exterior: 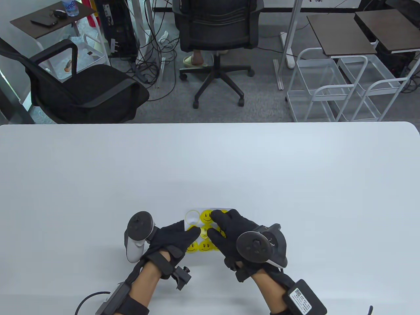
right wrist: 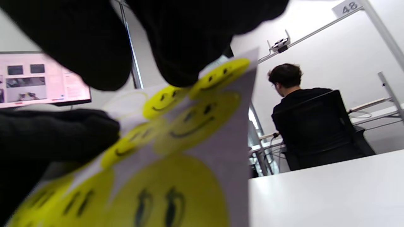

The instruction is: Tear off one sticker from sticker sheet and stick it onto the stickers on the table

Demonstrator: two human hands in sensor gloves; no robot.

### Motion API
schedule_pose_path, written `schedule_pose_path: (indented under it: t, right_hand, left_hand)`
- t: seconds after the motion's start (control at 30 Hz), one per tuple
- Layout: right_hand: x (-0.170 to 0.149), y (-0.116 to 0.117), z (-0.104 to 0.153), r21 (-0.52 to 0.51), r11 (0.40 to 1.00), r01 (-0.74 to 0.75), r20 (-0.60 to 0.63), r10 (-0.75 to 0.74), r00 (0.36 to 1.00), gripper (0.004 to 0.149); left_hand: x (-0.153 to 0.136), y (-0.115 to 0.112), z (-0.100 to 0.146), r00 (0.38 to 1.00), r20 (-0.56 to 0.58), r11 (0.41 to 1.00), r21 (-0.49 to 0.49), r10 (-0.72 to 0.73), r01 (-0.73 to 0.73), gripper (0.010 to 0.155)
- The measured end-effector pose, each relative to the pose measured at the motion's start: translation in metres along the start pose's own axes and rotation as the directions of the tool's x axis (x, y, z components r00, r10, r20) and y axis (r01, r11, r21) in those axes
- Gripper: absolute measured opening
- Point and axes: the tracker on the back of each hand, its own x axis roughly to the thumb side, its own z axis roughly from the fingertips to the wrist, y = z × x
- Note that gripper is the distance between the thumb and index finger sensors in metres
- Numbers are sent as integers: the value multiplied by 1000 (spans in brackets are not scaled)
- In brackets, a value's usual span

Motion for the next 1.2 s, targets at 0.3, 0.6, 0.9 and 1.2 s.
schedule_pose_path:
  t: [0.3,0.6,0.9,1.2]
  right_hand:
    - [4,7,0,16,999,-40,31,39,999,58]
    - [5,12,2,-9,1000,22,52,-21,998,60]
    - [3,14,-1,41,998,57,38,-59,998,53]
    - [1,15,-1,102,990,95,79,-103,992,48]
  left_hand:
    - [0,-5,-1,996,15,996,-31,90,-90,50]
    - [-1,-6,0,963,6,961,-66,269,-268,49]
    - [28,-8,5,962,150,973,67,-230,222,46]
    - [49,-22,8,862,197,884,79,-468,462,45]
